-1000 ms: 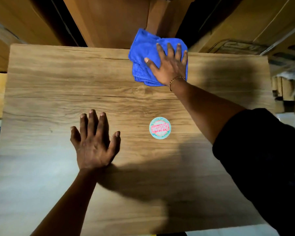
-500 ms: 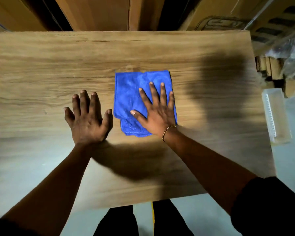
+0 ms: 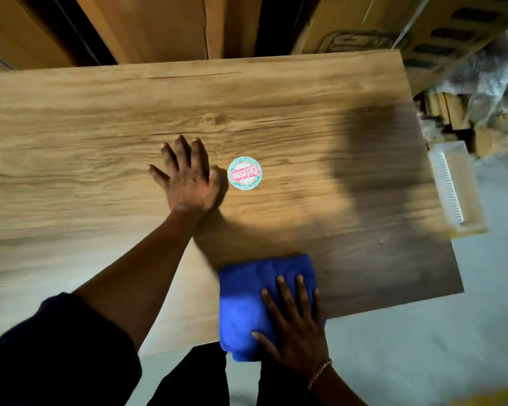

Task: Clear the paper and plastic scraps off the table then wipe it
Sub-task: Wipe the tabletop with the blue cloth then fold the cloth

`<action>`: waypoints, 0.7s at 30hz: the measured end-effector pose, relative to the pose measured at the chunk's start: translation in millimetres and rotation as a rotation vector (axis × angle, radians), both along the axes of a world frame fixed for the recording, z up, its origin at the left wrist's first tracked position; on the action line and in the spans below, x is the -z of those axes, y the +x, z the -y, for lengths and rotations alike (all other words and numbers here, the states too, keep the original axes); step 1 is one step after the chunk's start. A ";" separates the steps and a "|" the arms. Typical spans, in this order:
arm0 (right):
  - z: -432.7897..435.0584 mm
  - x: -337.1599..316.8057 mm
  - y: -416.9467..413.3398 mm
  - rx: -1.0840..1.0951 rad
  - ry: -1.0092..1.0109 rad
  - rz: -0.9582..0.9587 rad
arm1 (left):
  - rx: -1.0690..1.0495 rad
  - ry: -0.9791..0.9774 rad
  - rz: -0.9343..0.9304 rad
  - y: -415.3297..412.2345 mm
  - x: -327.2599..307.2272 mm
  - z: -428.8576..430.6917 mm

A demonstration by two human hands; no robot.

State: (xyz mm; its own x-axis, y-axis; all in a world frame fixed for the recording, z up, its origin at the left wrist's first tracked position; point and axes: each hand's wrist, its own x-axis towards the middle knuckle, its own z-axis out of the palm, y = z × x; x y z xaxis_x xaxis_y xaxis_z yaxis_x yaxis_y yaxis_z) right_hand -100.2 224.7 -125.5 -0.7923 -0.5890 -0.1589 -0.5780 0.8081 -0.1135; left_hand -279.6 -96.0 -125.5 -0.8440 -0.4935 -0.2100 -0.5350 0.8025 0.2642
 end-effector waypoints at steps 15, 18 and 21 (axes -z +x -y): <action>118.8 4.4 -288.5 0.167 -0.006 -0.053 | -0.064 -0.070 -0.032 -6.6 7.2 -8.4; 153.6 7.9 -345.9 0.161 0.003 -0.024 | -0.069 -0.078 -0.023 -6.5 6.0 -8.8; 185.2 6.7 -394.1 0.184 -0.010 -0.013 | -0.078 -0.085 -0.022 -6.7 5.4 -8.0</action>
State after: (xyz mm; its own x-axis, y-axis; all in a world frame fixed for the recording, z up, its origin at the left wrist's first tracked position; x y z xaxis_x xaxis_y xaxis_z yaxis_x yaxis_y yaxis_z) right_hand -494.3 39.5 -132.3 -0.8889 -0.4353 -0.1427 -0.4218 0.8993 -0.1156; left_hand -286.2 -87.9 -130.9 -0.8062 -0.5732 -0.1465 -0.5916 0.7785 0.2097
